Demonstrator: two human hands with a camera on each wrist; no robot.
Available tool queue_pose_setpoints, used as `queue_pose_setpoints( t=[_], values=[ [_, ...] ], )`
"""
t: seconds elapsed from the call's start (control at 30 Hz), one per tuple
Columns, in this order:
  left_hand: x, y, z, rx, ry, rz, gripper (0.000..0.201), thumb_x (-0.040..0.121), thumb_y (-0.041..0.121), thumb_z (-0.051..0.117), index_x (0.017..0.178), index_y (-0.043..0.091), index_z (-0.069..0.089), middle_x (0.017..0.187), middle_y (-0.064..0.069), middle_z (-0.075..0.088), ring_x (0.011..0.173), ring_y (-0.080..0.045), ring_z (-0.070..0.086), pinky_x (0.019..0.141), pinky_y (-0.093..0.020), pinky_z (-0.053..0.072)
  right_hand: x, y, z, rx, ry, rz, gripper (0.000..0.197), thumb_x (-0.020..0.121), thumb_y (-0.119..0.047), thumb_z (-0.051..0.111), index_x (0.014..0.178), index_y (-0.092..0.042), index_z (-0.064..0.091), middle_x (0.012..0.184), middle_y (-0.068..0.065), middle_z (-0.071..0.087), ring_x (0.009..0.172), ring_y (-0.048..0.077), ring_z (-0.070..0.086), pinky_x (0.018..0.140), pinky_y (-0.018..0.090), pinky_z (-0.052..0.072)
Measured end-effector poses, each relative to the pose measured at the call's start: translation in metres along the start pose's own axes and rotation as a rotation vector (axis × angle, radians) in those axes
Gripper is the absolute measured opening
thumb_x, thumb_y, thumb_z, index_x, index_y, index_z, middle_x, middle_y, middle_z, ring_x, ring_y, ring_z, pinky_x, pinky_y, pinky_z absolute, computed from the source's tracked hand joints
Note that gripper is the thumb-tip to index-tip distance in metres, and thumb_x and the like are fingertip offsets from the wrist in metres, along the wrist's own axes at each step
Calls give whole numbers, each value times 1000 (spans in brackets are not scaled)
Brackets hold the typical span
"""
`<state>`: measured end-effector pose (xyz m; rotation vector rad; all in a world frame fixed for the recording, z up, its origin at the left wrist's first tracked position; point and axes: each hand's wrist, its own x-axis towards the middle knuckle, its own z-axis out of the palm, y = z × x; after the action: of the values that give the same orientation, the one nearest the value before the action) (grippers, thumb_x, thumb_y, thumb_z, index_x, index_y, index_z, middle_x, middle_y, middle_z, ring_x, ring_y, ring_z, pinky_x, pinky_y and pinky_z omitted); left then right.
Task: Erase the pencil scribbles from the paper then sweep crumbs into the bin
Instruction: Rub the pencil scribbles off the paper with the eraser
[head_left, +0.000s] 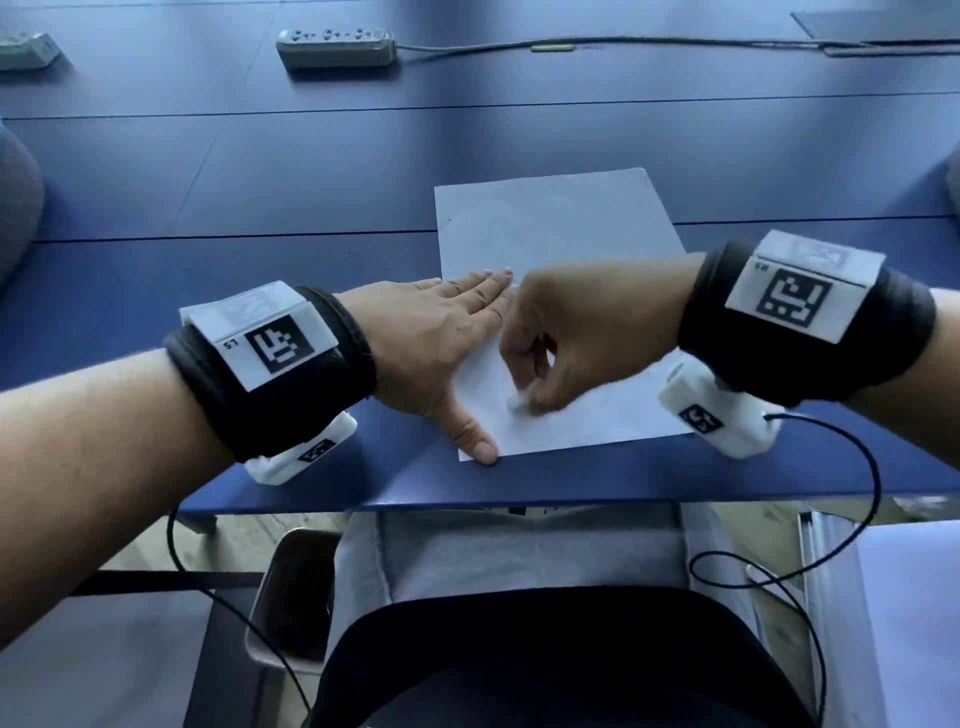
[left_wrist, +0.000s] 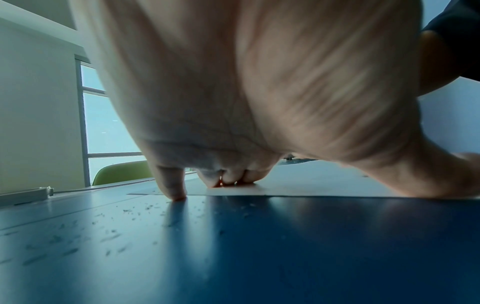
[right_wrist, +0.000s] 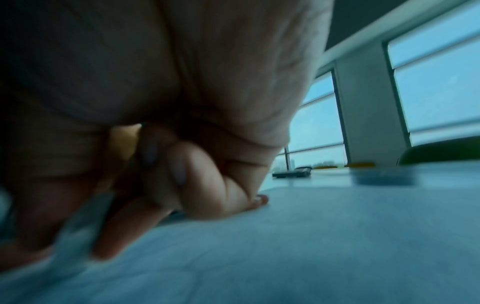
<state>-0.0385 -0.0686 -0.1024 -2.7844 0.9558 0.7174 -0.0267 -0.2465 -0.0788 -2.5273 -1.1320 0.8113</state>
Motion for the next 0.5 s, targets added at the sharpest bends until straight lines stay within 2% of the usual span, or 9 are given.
queue_pose_setpoints(
  t=[0.07, 0.17, 0.2, 0.27, 0.33, 0.37, 0.47, 0.5],
  values=[
    [0, 0, 0, 17, -7, -6, 146, 50, 94, 55, 157, 21, -12, 165, 5, -18, 150, -7, -15, 110, -17, -6, 0, 3, -3, 3, -49, 3, 17, 79, -35, 78, 74, -19, 74, 69, -4, 68, 55, 5, 52, 56, 15, 42],
    [1, 1, 0, 28, -16, -22, 150, 47, 95, 51, 157, 16, -15, 165, 2, -19, 150, -8, -15, 115, -21, -6, 4, 21, -18, -39, 143, 95, 19, 77, -37, 79, 69, -22, 72, 64, -6, 66, 57, 8, 54, 58, 21, 44],
    [1, 1, 0, 32, -17, -24, 150, 47, 95, 50, 157, 16, -15, 165, 2, -19, 150, -8, -15, 116, -21, -6, 5, 23, -19, -37, 168, 101, 19, 76, -36, 79, 67, -22, 70, 62, -6, 65, 58, 10, 55, 57, 21, 45],
    [1, 0, 0, 34, -16, -12, 150, 47, 96, 50, 157, 17, -15, 164, 2, -19, 150, -9, -15, 113, -20, -7, 4, 17, -10, -11, 75, 56, 19, 76, -32, 80, 65, -22, 69, 62, -5, 66, 59, 10, 57, 60, 24, 47],
    [0, 1, 0, 41, -21, -9, 150, 48, 96, 50, 156, 17, -15, 164, 3, -21, 150, -9, -16, 112, -19, -8, -2, 8, -2, 25, -61, 27, 19, 77, -34, 80, 68, -21, 70, 65, -4, 67, 53, 4, 52, 58, 20, 46],
    [0, 1, 0, 43, -21, -12, 149, 48, 96, 51, 156, 17, -16, 164, 2, -21, 150, -8, -16, 113, -19, -7, -2, 10, -4, 29, -59, 33, 20, 78, -35, 80, 70, -20, 71, 67, -4, 68, 51, 3, 50, 57, 20, 45],
    [0, 2, -2, 49, -22, -23, 150, 47, 95, 49, 156, 15, -16, 164, 1, -19, 150, -9, -15, 115, -21, -6, 0, 23, -16, 3, 142, 98, 20, 77, -35, 79, 68, -20, 70, 67, -3, 68, 51, 4, 49, 59, 27, 46],
    [0, 2, -2, 50, -21, -25, 150, 47, 95, 49, 156, 15, -16, 165, 2, -19, 150, -8, -14, 113, -20, -6, 1, 24, -16, 10, 162, 97, 20, 77, -34, 79, 66, -21, 69, 66, -3, 67, 52, 5, 50, 60, 29, 47]
  ],
)
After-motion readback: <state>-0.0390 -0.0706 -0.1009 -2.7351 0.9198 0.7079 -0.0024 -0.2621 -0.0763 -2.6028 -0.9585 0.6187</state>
